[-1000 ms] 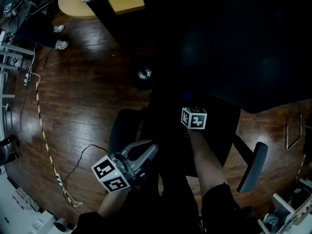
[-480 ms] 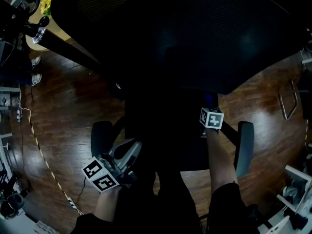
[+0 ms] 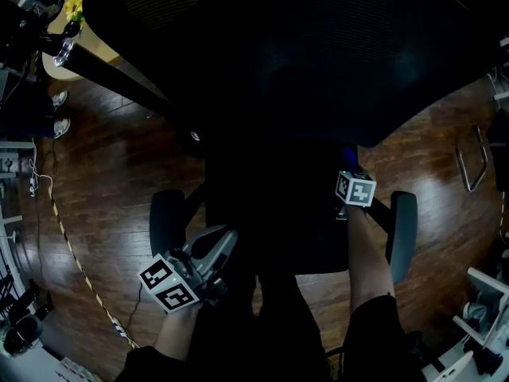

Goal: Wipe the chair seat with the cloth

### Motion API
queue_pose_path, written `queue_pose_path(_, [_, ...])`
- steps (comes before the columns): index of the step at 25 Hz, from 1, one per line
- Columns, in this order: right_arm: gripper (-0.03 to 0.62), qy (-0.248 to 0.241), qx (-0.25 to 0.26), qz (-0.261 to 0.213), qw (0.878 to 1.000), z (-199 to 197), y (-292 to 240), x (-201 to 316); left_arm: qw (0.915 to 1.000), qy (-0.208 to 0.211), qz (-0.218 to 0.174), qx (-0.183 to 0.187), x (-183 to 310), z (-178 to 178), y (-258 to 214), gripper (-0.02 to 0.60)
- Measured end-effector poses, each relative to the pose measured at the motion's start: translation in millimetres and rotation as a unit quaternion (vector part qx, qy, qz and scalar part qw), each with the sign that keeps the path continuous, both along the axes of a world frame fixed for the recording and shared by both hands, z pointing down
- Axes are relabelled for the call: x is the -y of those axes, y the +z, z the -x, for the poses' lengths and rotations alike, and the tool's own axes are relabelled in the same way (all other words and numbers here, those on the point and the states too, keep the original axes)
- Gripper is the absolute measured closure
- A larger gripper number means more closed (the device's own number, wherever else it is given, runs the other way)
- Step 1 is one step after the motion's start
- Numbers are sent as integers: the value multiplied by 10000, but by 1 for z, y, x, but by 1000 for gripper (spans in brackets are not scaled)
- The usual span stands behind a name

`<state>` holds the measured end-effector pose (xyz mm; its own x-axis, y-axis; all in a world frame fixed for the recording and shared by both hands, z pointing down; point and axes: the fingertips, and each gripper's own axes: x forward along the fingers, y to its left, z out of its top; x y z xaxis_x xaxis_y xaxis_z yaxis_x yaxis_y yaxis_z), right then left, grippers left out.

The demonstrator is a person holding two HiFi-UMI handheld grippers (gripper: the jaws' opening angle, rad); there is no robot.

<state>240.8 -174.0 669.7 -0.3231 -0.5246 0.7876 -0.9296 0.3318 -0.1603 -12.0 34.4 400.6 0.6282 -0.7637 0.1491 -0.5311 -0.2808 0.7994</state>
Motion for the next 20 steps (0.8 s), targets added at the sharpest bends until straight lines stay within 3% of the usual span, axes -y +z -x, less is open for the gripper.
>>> queue_pose_path(3, [559, 22, 143, -83, 9999, 19, -11, -2, 10000, -49, -24, -48, -8, 2, -2, 591])
queue_pose_path(5, [559, -171, 357, -166, 9991, 54, -17, -10, 9999, -145, -24, -73, -13, 9, -2, 591])
queue_pose_path(9, [559, -954, 849, -14, 9918, 160, -20, -47, 9994, -337, -77, -103, -22, 23, -8, 591])
queue_pose_path(15, [559, -2109, 1472, 355, 9657, 308, -25, -121, 9982, -550, -123, -184, -39, 33, -16, 591])
queue_pose_path(20, [559, -2502, 1295, 605, 9576, 363, -7, -145, 9968, -755, -93, -254, -53, 45, -13, 591])
